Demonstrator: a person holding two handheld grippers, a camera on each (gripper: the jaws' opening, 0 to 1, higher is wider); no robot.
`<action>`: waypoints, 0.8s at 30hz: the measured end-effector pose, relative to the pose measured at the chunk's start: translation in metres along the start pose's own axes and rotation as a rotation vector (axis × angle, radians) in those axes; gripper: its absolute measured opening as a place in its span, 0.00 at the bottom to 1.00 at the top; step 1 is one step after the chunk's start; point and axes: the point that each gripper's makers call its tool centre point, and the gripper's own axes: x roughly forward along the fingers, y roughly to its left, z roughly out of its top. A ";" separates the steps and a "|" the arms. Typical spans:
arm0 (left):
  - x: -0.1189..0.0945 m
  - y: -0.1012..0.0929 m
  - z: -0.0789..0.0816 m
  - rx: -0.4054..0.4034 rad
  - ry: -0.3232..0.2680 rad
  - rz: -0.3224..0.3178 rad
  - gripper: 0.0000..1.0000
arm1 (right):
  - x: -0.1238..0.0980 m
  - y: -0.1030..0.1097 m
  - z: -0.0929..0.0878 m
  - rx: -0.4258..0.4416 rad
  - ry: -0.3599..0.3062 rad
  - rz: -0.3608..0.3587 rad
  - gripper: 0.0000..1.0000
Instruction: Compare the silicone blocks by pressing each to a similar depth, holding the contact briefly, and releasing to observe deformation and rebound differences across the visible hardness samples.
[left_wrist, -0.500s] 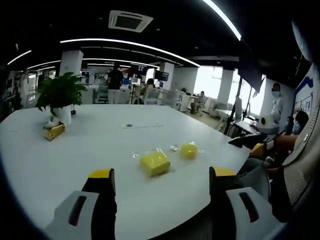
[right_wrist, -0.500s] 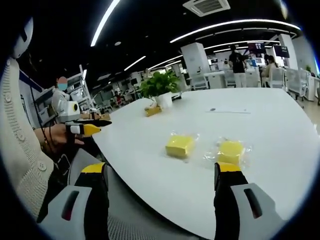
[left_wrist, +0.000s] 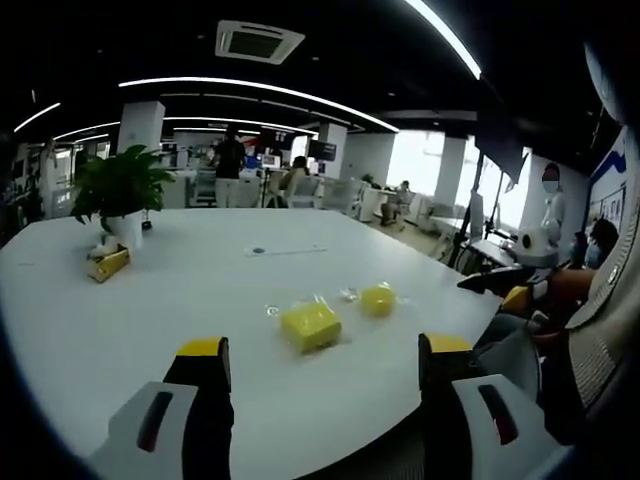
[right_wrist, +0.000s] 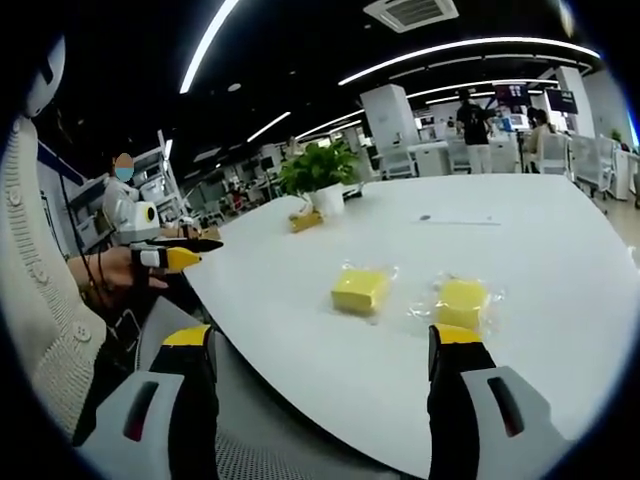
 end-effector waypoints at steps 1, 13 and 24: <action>0.000 -0.001 0.000 -0.001 -0.001 -0.001 0.76 | 0.000 0.000 0.000 0.000 -0.001 0.000 0.81; 0.001 -0.001 -0.003 -0.006 -0.003 -0.010 0.75 | 0.001 0.001 0.002 -0.013 0.012 0.003 0.81; 0.010 0.001 -0.005 -0.019 0.020 -0.030 0.72 | 0.000 -0.002 0.003 -0.015 0.013 -0.007 0.81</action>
